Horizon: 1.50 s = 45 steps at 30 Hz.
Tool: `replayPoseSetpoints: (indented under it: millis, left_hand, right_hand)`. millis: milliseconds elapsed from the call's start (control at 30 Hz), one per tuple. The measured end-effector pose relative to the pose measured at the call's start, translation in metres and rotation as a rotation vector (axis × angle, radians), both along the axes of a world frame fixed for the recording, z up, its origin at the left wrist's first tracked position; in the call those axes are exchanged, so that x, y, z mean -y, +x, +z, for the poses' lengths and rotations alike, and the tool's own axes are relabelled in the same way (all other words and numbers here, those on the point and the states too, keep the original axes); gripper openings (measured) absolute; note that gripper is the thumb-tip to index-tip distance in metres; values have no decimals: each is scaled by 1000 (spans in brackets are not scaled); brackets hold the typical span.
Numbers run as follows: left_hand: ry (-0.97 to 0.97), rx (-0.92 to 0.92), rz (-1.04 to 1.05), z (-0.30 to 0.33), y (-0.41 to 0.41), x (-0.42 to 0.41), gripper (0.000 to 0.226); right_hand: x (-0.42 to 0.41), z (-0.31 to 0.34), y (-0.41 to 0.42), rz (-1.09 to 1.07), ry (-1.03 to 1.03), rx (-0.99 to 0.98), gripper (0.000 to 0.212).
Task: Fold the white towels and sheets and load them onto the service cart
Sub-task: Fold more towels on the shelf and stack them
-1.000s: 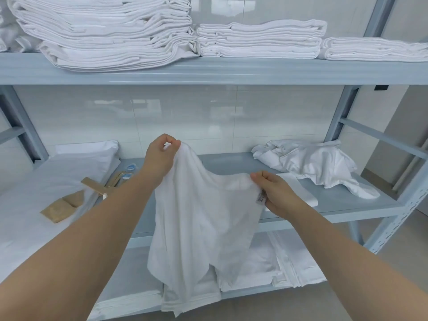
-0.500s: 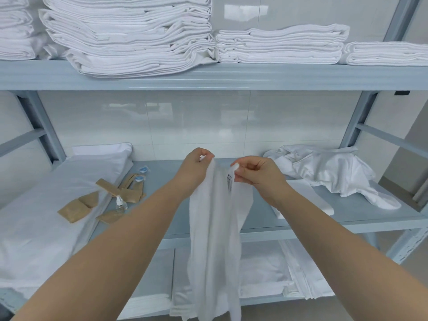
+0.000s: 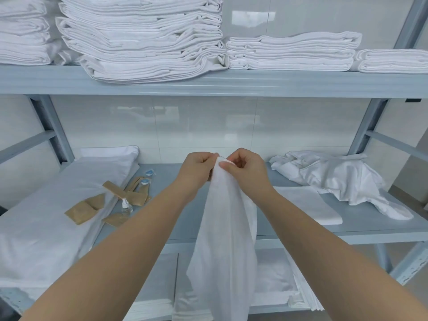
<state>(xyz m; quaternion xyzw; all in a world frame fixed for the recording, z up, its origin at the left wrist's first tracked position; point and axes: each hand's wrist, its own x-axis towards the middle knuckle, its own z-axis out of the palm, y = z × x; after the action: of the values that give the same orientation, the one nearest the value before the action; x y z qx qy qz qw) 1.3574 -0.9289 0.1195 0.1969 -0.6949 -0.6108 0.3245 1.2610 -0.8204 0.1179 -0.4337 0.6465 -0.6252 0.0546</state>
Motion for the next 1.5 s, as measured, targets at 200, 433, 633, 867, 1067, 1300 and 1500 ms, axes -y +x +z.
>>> replayPoseSetpoints:
  millis: [200, 433, 633, 867, 1067, 1300, 1500]
  left_hand:
    - [-78, 8, -9, 0, 9, -3, 18]
    - [-320, 81, 89, 16, 12, 2, 21]
    - [-710, 124, 390, 37, 17, 27, 15]
    - [-844, 165, 580, 57, 39, 60, 21]
    - [-794, 144, 677, 57, 58, 72, 22]
    - [-762, 114, 773, 77, 84, 95, 22]
    - [-704, 116, 921, 72, 117, 118, 25]
  right_hand:
    - [7, -3, 1, 49, 25, 35, 19]
    - [2, -13, -8, 331, 179, 48, 21]
    - [4, -45, -16, 200, 324, -131, 22]
    - [2, -106, -19, 189, 515, -93, 15]
    - [2, -145, -17, 117, 634, -107, 10]
    - [-5, -167, -20, 29, 711, -101, 24]
    - [-25, -191, -38, -29, 828, -8, 24]
